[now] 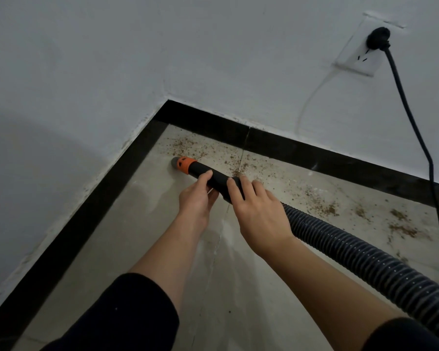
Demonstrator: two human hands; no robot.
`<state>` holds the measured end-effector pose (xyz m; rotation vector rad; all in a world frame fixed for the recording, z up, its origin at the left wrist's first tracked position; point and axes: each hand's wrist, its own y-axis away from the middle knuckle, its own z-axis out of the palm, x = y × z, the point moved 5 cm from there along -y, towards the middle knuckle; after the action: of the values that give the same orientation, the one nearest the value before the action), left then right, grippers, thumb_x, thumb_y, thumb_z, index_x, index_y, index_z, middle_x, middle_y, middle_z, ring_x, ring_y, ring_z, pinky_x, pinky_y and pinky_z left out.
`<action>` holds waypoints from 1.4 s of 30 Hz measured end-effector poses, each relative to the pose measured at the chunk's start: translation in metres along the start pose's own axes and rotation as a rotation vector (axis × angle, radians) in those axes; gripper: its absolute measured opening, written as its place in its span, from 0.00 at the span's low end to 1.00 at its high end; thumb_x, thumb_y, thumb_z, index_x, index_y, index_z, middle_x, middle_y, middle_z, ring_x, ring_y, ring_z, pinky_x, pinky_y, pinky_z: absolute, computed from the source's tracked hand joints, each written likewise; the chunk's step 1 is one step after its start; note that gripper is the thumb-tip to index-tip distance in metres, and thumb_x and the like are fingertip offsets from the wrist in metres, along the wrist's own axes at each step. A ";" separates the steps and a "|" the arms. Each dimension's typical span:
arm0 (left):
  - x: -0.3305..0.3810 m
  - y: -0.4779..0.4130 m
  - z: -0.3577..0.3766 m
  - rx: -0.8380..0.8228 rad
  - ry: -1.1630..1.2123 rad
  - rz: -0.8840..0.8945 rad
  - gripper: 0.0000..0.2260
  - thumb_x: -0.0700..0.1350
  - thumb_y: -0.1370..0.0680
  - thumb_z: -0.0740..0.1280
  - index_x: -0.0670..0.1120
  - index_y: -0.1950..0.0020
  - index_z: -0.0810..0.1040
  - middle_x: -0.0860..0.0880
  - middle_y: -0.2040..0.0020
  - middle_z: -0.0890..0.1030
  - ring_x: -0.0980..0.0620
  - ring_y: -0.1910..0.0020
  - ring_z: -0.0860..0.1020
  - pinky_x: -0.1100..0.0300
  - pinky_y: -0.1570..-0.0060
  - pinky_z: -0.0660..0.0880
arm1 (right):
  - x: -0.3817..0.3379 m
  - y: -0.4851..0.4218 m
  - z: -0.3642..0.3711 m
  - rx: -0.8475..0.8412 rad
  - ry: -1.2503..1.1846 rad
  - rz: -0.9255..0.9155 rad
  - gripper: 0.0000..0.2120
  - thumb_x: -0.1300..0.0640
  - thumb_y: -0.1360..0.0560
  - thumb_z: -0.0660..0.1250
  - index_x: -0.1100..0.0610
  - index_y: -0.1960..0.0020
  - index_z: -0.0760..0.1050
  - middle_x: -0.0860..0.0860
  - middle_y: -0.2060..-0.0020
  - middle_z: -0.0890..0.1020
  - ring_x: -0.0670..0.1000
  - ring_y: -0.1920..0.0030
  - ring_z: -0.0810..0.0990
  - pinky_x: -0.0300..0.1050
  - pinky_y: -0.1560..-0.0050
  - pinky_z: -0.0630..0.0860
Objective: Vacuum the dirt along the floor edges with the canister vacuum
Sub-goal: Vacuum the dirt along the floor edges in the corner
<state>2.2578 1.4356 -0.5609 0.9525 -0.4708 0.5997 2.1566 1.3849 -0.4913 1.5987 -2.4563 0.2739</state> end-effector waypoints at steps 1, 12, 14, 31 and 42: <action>-0.001 0.001 0.001 -0.003 -0.002 -0.002 0.06 0.42 0.22 0.68 0.41 0.48 0.78 0.41 0.47 0.83 0.49 0.45 0.82 0.62 0.49 0.79 | 0.001 0.001 0.000 -0.008 0.005 0.002 0.43 0.62 0.47 0.82 0.63 0.33 0.72 0.64 0.42 0.78 0.62 0.48 0.80 0.52 0.51 0.79; -0.012 0.006 0.014 -0.022 -0.024 -0.013 0.05 0.42 0.22 0.69 0.41 0.49 0.79 0.42 0.48 0.84 0.49 0.46 0.82 0.62 0.49 0.79 | 0.015 0.011 -0.002 -0.057 0.049 0.016 0.40 0.62 0.39 0.79 0.63 0.30 0.68 0.64 0.39 0.76 0.62 0.45 0.79 0.53 0.48 0.79; -0.015 0.007 0.018 -0.030 -0.022 -0.020 0.06 0.42 0.22 0.69 0.41 0.49 0.79 0.42 0.49 0.84 0.49 0.47 0.82 0.61 0.47 0.79 | 0.018 0.013 -0.002 -0.066 0.067 0.023 0.39 0.62 0.39 0.79 0.62 0.30 0.68 0.63 0.39 0.76 0.62 0.45 0.79 0.52 0.48 0.78; -0.024 0.013 0.021 -0.013 -0.046 -0.061 0.10 0.44 0.22 0.69 0.40 0.43 0.78 0.41 0.47 0.83 0.48 0.47 0.82 0.59 0.46 0.79 | 0.025 0.020 -0.005 -0.090 0.081 0.017 0.37 0.62 0.37 0.77 0.62 0.31 0.69 0.62 0.41 0.77 0.60 0.48 0.79 0.51 0.52 0.79; -0.025 0.027 0.024 0.054 -0.073 -0.077 0.06 0.43 0.24 0.71 0.42 0.53 0.77 0.42 0.51 0.83 0.51 0.53 0.83 0.62 0.50 0.79 | 0.032 0.027 -0.009 -0.096 0.042 -0.001 0.32 0.60 0.30 0.72 0.61 0.29 0.66 0.61 0.39 0.76 0.59 0.46 0.78 0.50 0.51 0.78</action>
<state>2.2185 1.4202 -0.5481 1.0419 -0.4830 0.5111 2.1194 1.3699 -0.4750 1.5399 -2.3994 0.1846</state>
